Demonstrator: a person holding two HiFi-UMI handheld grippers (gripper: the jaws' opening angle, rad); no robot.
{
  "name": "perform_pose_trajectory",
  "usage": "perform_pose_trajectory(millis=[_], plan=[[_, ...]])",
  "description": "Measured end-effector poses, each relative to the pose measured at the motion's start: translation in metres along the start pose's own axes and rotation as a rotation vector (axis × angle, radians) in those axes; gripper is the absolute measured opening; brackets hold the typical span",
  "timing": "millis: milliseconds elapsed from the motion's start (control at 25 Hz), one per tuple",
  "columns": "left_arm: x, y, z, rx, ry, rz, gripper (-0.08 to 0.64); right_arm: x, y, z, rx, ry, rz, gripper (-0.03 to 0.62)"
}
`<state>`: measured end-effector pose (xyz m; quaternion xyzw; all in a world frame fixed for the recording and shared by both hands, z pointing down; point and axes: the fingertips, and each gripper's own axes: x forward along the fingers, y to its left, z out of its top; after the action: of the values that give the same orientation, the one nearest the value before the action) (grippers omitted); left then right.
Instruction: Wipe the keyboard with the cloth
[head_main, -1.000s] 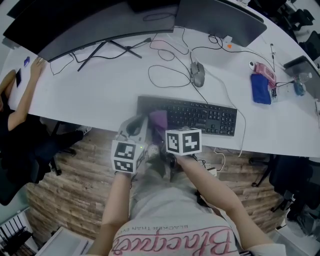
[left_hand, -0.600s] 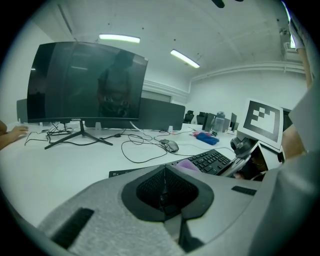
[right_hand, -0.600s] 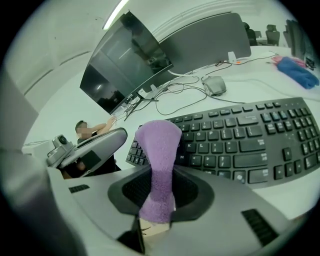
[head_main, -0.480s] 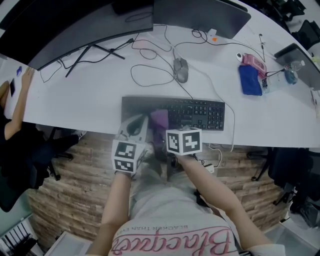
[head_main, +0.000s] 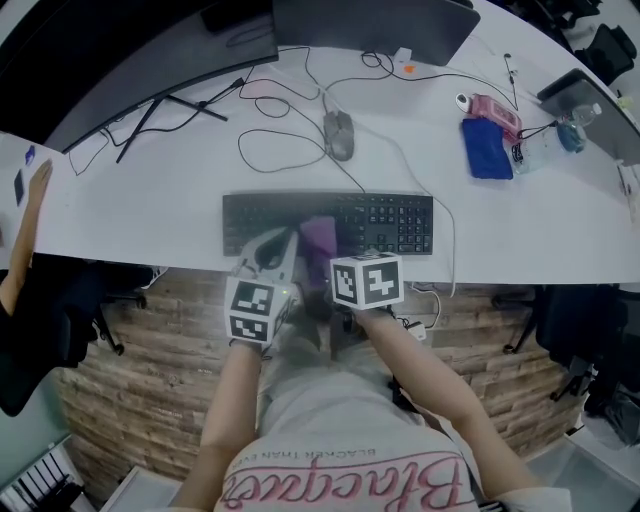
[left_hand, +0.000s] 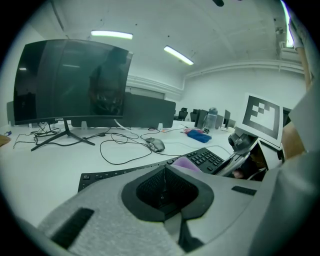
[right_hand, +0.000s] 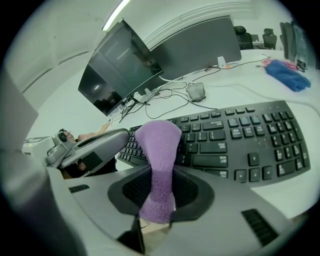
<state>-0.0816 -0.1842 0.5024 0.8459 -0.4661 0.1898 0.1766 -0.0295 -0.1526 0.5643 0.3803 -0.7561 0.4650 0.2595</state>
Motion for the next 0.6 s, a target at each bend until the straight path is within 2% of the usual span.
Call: perform_pose_trajectory(millis=[600], plan=[[0.032, -0.040, 0.009, 0.036, 0.006, -0.049, 0.006, -0.035, -0.048, 0.002, 0.041, -0.031, -0.041, 0.092]])
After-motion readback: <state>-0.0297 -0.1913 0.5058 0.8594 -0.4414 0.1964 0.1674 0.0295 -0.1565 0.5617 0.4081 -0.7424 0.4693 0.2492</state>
